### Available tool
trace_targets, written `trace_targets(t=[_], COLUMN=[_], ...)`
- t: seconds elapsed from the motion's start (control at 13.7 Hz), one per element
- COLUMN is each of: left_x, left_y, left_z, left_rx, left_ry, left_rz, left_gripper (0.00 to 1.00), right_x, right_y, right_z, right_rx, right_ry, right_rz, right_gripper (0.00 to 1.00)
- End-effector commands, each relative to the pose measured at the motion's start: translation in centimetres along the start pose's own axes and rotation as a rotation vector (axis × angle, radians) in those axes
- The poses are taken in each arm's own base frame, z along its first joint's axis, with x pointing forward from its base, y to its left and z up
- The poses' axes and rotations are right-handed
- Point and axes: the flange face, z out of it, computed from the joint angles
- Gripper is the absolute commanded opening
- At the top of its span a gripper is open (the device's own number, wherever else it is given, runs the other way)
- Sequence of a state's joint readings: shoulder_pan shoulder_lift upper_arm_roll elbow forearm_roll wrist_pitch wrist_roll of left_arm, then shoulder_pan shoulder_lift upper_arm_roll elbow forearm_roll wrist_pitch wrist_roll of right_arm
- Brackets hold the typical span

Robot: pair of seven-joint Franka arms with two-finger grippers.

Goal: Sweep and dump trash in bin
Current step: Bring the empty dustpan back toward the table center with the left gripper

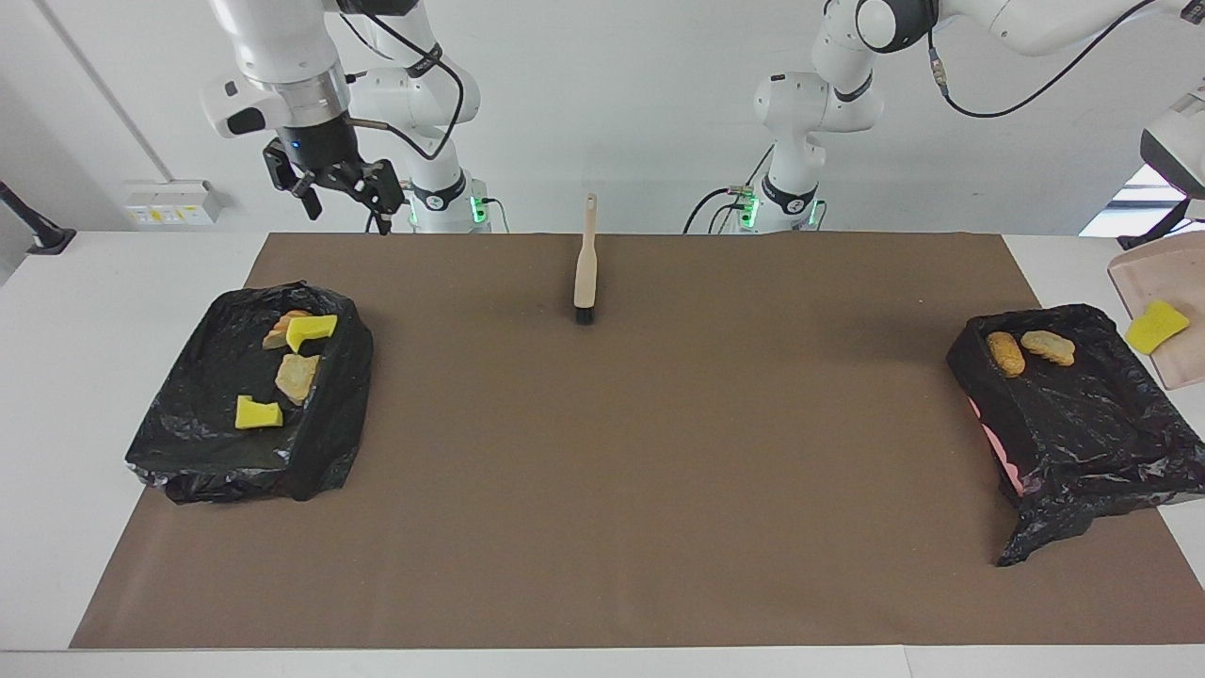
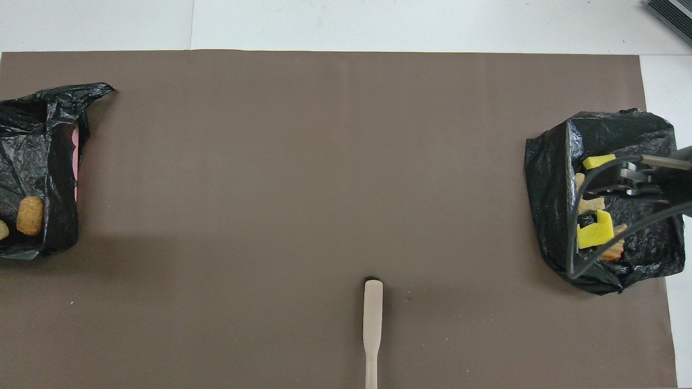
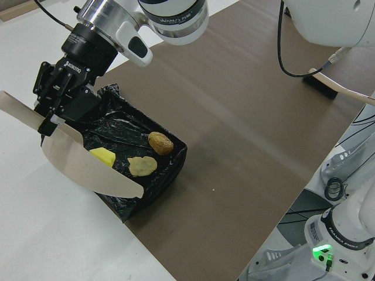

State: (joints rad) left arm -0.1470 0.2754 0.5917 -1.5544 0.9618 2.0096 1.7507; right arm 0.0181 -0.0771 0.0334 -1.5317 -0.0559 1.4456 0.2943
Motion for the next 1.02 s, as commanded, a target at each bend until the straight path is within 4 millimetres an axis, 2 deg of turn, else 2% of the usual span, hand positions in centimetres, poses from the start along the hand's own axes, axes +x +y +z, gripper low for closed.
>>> trace_targets(t=[0.0, 0.15, 0.29, 0.37, 0.51, 0.66, 0.81, 0.95], left_x=[2.0, 3.1, 3.9, 3.5, 1.4, 2.6, 4.9, 7.4], left_y=[1.2, 1.3, 1.9, 1.9, 1.9, 1.2, 0.4, 0.1], left_z=[-3.6, -5.5, -7.0, -7.5, -9.5, -12.0, -13.8, -15.8], left_rx=[-0.011, -0.038, -0.045, -0.054, -0.020, 0.015, 0.041, 0.046], left_ry=[-0.068, -0.100, -0.163, -0.199, -0.191, -0.114, 0.038, 0.185], left_rz=[-0.002, -0.006, -0.028, -0.034, -0.079, -0.101, -0.145, -0.187], left_gripper=[0.00, 0.00, 0.00, 0.00, 0.00, 0.00, 0.00, 0.00], right_x=[0.0, -1.1, -1.6, -1.5, -1.3, -1.6, -1.4, -1.4], right_y=[4.9, 6.9, 6.9, 6.8, 6.7, 5.2, 6.6, 6.5], right_z=[-1.2, -2.8, -2.4, -1.6, -1.6, -1.7, -1.5, -1.5], right_rx=[0.025, 0.021, 0.021, 0.020, 0.033, 0.026, 0.033, 0.033], right_ry=[-0.011, 0.012, 0.003, -0.012, -0.006, -0.005, -0.012, -0.013], right_rz=[-0.029, -0.043, -0.051, -0.054, -0.056, -0.087, -0.063, -0.065], right_gripper=[1.00, 1.00, 1.00, 1.00, 1.00, 1.00, 1.00, 1.00])
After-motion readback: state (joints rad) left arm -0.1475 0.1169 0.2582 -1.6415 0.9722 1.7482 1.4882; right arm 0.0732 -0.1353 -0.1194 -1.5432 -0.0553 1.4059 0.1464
